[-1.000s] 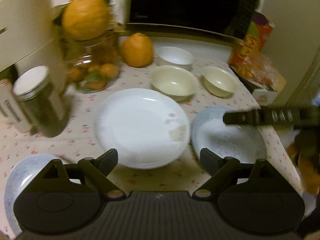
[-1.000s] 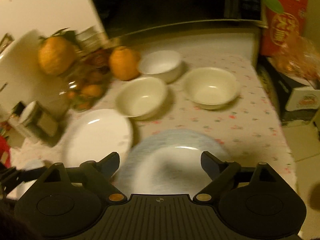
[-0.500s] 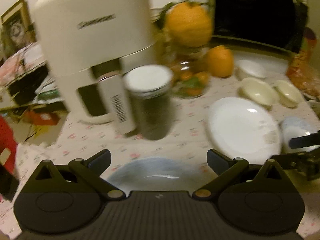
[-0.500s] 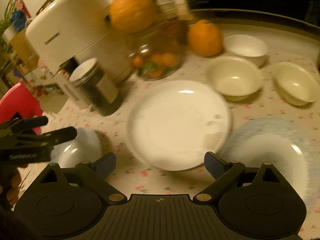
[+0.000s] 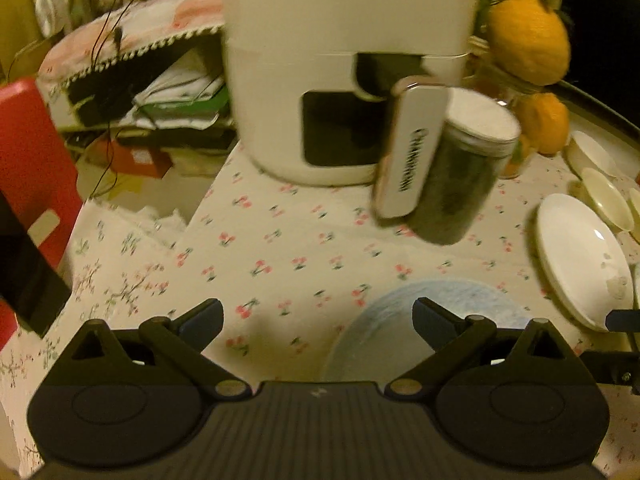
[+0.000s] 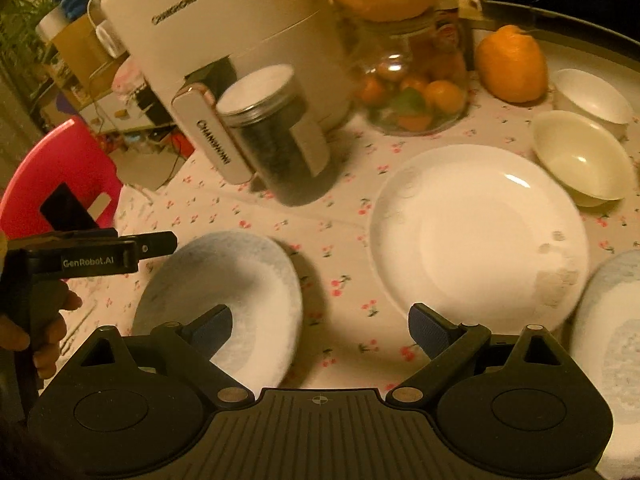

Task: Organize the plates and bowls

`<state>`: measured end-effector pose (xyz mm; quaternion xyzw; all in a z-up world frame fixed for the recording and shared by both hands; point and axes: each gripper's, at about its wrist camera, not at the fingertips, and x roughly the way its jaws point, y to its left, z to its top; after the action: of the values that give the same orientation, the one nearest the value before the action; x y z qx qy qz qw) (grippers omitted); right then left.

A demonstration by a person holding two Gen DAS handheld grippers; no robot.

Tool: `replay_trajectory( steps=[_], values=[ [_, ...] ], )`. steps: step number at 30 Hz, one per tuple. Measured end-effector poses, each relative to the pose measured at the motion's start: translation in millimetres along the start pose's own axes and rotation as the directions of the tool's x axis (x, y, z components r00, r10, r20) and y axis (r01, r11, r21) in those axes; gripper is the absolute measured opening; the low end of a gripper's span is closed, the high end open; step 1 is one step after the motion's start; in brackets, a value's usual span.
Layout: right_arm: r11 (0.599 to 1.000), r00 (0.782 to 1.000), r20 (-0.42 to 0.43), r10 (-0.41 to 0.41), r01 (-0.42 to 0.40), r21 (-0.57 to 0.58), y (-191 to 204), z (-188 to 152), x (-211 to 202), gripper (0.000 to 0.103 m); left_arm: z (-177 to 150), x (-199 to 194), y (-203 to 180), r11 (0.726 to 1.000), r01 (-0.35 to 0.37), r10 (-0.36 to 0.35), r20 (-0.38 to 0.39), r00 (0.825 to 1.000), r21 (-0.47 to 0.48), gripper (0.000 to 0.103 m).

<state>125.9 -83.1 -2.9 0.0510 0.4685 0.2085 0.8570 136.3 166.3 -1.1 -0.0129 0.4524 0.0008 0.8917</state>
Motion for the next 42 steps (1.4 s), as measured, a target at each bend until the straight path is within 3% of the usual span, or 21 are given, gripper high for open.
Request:
replay_trajectory(
  steps=[4,7,12,16,18,22,26,31,42],
  values=[
    [1.000,1.000,-0.019,0.018,-0.019,-0.006,8,-2,7,0.096,-3,5,12,1.000,0.000,0.000,-0.026,1.000,-0.015,0.091],
    [0.999,0.999,-0.038,0.030,-0.031,-0.008,11,-3,13,0.096,-6,10,18,1.000,-0.001,-0.001,-0.058,0.998,-0.025,0.080],
    [0.999,0.997,-0.076,0.025,-0.022,0.045,3,-9,23,0.096,-9,21,22,0.995,0.081,-0.088,-0.138,0.987,-0.058,0.048],
    [0.992,0.993,-0.097,0.064,-0.053,0.118,-6,-13,28,0.094,-13,26,21,0.989,0.131,-0.142,-0.196,0.970,-0.071,0.033],
    [0.985,0.989,-0.113,0.092,-0.074,0.153,-9,-14,30,0.079,-15,27,20,0.985,0.156,-0.169,-0.208,0.964,-0.077,0.024],
    [0.972,0.973,-0.172,0.153,-0.117,0.206,-10,-19,40,0.045,-17,26,17,0.981,0.183,-0.195,-0.230,0.954,-0.070,0.020],
    [0.974,0.965,-0.194,0.176,-0.142,0.178,-2,-23,41,0.026,-19,24,14,0.982,0.185,-0.191,-0.231,0.954,-0.047,0.018],
    [0.988,0.974,-0.189,0.125,-0.104,0.115,6,-24,37,0.024,-20,22,14,0.977,0.205,-0.212,-0.222,0.952,-0.056,0.016],
    [0.983,0.985,-0.124,0.119,-0.099,0.156,-15,-14,13,0.024,-11,10,0,0.959,0.274,-0.283,-0.146,0.948,-0.077,0.015]
  ],
)
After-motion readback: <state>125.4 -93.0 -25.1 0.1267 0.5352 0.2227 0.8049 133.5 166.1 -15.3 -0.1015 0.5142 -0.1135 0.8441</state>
